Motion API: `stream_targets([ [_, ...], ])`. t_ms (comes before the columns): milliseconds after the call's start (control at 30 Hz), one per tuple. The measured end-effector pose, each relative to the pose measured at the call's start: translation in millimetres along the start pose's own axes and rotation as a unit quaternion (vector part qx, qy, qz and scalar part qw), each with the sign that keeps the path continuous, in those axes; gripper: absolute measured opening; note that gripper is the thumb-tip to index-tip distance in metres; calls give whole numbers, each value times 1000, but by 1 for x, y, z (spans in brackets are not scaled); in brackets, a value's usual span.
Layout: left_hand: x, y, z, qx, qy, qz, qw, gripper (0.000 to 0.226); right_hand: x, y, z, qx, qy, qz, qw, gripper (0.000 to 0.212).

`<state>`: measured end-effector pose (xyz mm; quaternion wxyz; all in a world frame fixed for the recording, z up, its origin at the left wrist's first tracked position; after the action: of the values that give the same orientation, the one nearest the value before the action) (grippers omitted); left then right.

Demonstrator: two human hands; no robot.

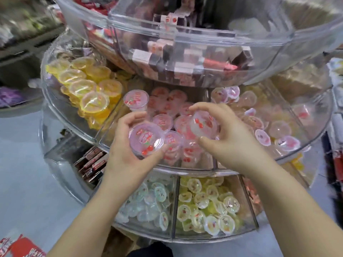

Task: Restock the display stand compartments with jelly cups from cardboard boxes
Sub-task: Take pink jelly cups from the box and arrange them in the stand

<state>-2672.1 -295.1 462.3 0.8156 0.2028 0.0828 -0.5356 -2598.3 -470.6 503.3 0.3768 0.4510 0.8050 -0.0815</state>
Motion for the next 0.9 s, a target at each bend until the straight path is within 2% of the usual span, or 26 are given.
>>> stream_targets([
  [133,-17,23,-16,-32,-4,7,999,57,17,40,-1,-38,-89,-86,992,63],
  [300,-28,45,-32,-58,-11,0,998,53,34,83,-2,-78,-111,-154,979,66],
  [467,-32,52,-39,-68,-31,-3,997,54,51,89,11,-66,-40,-181,980,69],
  [567,-33,53,-42,-64,-27,-8,998,55,58,85,19,-56,4,-125,991,78],
  [733,-32,53,-44,-59,-18,-18,998,56,66,83,25,-38,-40,10,998,70],
  [900,-31,56,-46,-64,-28,-23,997,57,72,84,25,-25,-21,45,998,68],
])
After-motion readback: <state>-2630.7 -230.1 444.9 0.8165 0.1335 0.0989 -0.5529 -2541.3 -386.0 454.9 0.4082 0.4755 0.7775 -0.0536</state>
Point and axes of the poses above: each hand's wrist, its own y-axis towards the middle knuckle, its own x-axis out of the palm, z = x × y, the point moved 3 cm from there along y, towards the middle knuckle, and after that the axes turned 9 degrees about -x, right-handed, at the moved point
